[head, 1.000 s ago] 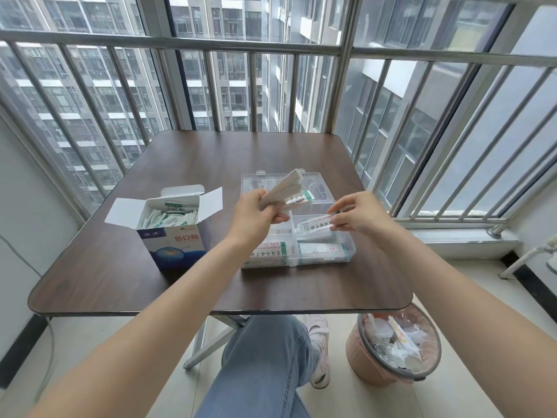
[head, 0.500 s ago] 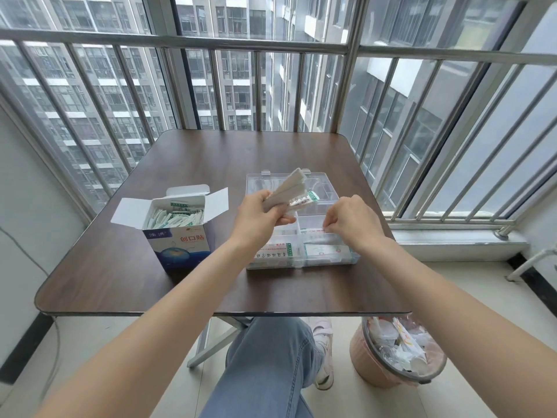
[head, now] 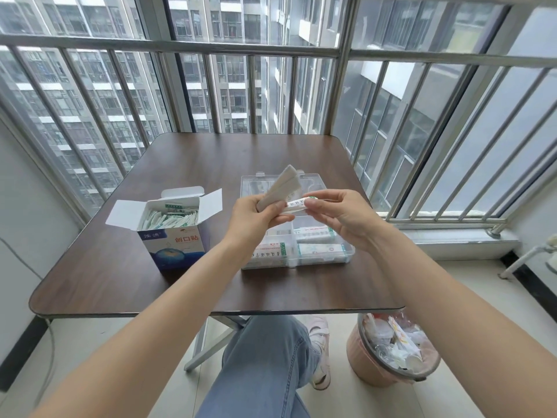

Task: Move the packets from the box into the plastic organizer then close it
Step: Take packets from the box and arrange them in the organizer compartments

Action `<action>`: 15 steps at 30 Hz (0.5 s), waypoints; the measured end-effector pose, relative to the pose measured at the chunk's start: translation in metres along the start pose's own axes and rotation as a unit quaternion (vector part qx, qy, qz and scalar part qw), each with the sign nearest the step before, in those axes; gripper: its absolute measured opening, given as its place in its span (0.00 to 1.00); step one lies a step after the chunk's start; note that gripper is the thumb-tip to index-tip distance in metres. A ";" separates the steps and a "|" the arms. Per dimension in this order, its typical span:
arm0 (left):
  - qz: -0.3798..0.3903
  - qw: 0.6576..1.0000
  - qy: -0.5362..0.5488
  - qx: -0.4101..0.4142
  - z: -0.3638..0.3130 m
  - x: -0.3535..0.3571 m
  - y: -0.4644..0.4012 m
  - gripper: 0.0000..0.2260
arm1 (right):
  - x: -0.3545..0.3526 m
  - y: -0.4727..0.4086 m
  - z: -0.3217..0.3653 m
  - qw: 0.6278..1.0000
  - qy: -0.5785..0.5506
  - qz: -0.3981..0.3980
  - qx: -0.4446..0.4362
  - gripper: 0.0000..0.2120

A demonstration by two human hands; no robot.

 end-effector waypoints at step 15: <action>-0.067 0.997 -0.023 0.040 -0.006 -0.005 -0.003 0.03 | -0.031 0.005 0.002 0.995 0.051 -0.087 0.009 0.05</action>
Point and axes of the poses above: each hand's wrist, its own y-axis away from the middle knuckle, its own x-axis out of the palm, z = x × y, the point moved 3 cm from there along -y, towards the middle knuckle, and after that the axes turned 2 degrees about -x, right-handed, at the moved point
